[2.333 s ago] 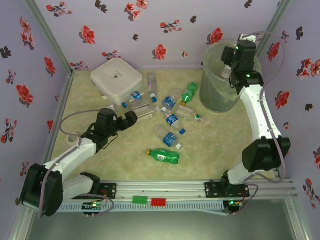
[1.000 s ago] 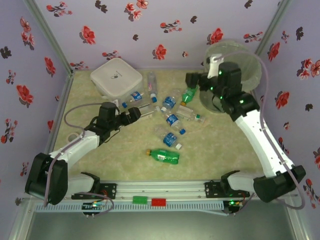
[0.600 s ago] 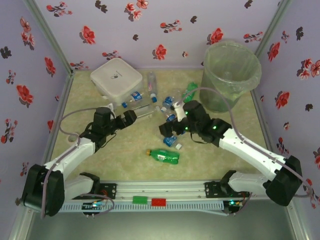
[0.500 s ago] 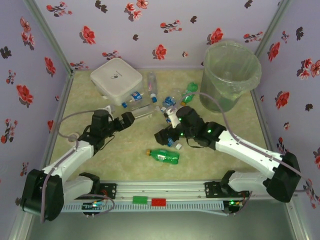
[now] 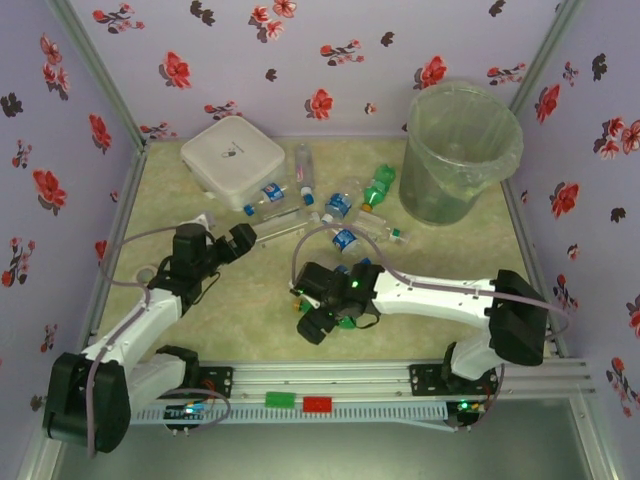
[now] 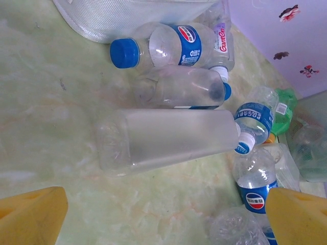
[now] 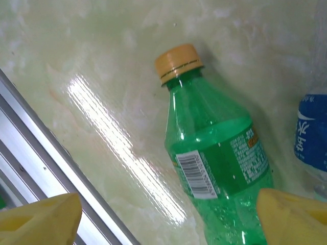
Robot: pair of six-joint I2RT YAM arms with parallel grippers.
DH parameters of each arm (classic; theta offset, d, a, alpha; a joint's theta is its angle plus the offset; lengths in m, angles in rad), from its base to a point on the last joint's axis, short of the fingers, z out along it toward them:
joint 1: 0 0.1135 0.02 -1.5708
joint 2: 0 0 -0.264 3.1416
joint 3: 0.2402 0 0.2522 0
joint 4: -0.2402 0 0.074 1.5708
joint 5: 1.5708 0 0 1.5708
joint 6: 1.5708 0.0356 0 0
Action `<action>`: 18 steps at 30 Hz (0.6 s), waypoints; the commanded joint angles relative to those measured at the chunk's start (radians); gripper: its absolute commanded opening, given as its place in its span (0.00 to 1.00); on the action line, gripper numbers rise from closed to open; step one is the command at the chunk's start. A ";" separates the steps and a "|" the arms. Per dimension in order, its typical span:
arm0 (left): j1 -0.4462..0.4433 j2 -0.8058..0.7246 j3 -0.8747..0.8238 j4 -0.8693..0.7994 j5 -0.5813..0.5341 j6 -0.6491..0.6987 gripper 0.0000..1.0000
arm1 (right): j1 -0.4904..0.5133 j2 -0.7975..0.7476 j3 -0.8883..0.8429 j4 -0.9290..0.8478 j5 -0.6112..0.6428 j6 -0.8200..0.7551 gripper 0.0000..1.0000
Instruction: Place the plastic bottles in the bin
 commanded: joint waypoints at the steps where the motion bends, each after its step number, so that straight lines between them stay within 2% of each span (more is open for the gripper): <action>1: 0.008 0.039 0.036 0.030 0.015 -0.023 1.00 | 0.012 0.015 0.018 -0.102 0.073 -0.013 0.88; 6: 0.008 0.067 0.033 0.061 0.064 -0.059 1.00 | 0.017 0.061 0.013 -0.081 0.104 -0.050 0.86; 18: 0.007 0.036 0.008 0.051 0.067 -0.054 1.00 | 0.018 0.205 0.037 -0.027 0.138 -0.174 0.78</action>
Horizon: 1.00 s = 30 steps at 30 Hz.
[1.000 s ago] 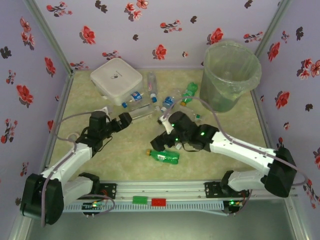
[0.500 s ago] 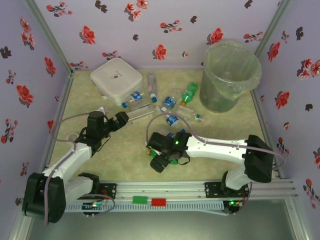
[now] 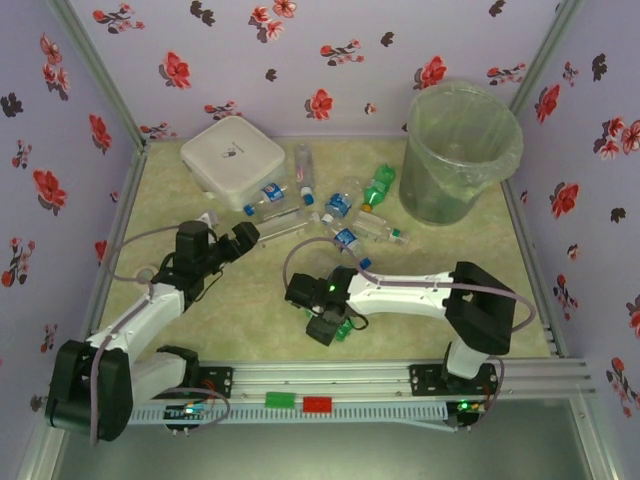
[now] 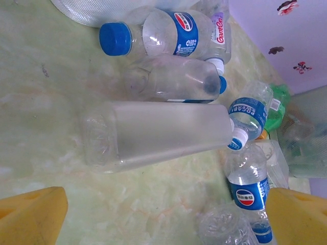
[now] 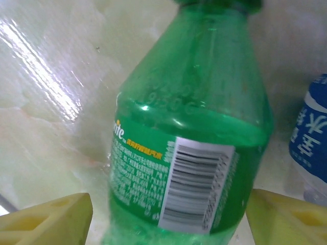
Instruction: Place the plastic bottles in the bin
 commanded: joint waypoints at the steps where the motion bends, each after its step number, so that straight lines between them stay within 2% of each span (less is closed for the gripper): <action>1: 0.007 -0.010 0.000 0.023 0.014 -0.007 1.00 | 0.008 0.024 0.021 0.023 0.028 -0.050 0.77; 11: 0.008 -0.027 -0.010 0.023 0.012 0.000 1.00 | 0.008 0.057 -0.042 0.132 0.023 -0.005 0.70; 19: 0.010 -0.035 -0.020 0.023 0.008 0.003 1.00 | 0.016 0.050 -0.081 0.186 -0.016 0.059 0.57; 24: 0.013 -0.035 -0.021 0.030 0.007 0.008 1.00 | 0.016 0.015 -0.101 0.215 -0.043 0.056 0.42; 30: 0.015 -0.033 -0.028 0.038 0.004 -0.001 1.00 | 0.016 -0.036 -0.101 0.244 -0.042 0.051 0.36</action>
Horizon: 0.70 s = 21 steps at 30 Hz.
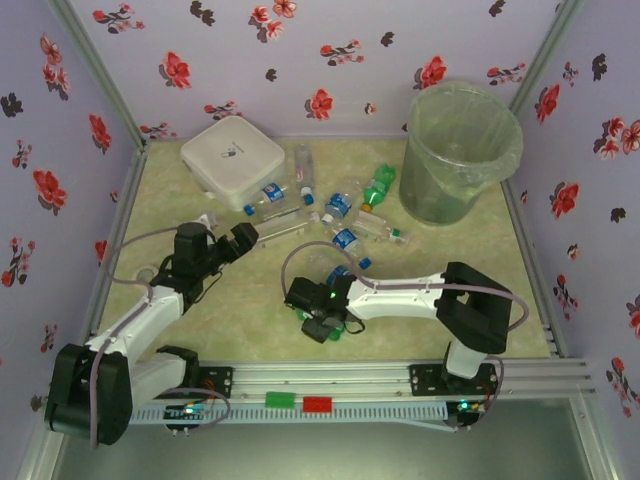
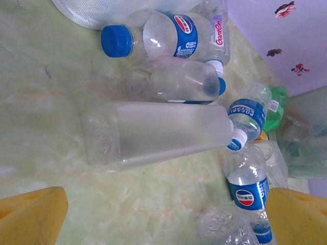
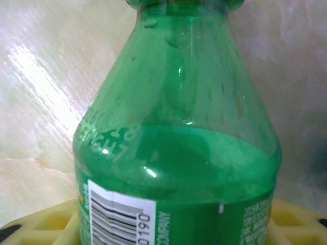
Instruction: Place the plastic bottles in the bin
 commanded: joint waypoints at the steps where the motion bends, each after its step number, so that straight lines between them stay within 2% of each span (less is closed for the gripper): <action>1: 0.008 -0.013 -0.008 0.025 0.004 0.000 1.00 | 0.008 -0.052 -0.019 0.047 -0.016 0.032 0.35; 7: 0.008 -0.006 -0.010 0.033 -0.008 0.005 1.00 | -0.025 -0.130 -0.058 0.257 0.102 0.103 0.30; 10: 0.008 0.003 -0.003 0.040 -0.011 0.008 1.00 | -0.057 -0.156 -0.044 0.342 0.079 0.080 0.27; 13: 0.009 0.012 0.022 0.017 -0.002 0.037 1.00 | -0.091 -0.161 0.018 0.323 0.077 0.026 0.25; 18: 0.011 0.026 0.026 0.038 -0.002 0.037 1.00 | -0.210 -0.181 0.115 0.358 0.015 -0.024 0.25; 21: 0.010 0.043 0.018 0.075 0.009 0.024 1.00 | -0.299 -0.194 0.184 0.383 0.025 -0.052 0.25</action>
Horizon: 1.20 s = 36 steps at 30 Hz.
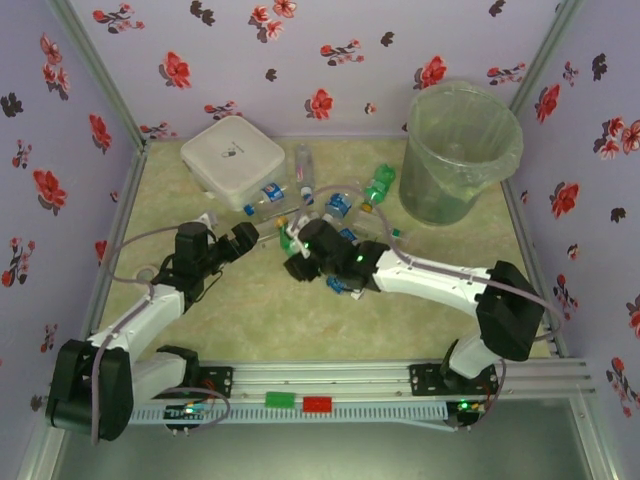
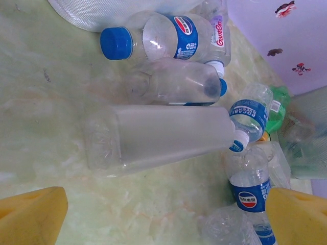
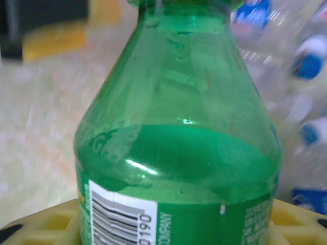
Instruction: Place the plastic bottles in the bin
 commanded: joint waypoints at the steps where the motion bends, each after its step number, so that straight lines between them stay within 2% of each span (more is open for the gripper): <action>1: 0.009 0.023 0.019 0.055 0.014 0.012 1.00 | -0.098 -0.041 0.109 0.050 0.014 -0.048 0.25; 7: 0.009 0.061 0.058 0.061 0.063 0.024 1.00 | -0.304 -0.054 0.330 -0.014 0.168 -0.131 0.26; 14: 0.007 0.087 0.081 0.032 0.102 0.070 1.00 | -0.638 -0.017 0.564 -0.111 0.120 -0.075 0.27; 17: 0.008 0.094 0.087 0.017 0.110 0.088 1.00 | -0.733 0.045 0.660 -0.173 0.127 -0.071 0.27; 24: 0.006 0.109 0.115 -0.027 0.129 0.126 1.00 | -0.831 0.185 0.787 -0.309 0.195 -0.066 0.29; 26: 0.007 0.114 0.124 -0.039 0.128 0.137 1.00 | -0.847 0.205 0.784 -0.335 0.224 -0.048 0.30; 33: 0.006 0.134 0.147 -0.048 0.134 0.143 1.00 | -0.869 0.239 0.679 -0.330 0.172 0.028 0.35; 36: 0.007 0.137 0.148 -0.046 0.137 0.141 1.00 | -0.873 0.237 0.655 -0.306 0.172 0.044 0.49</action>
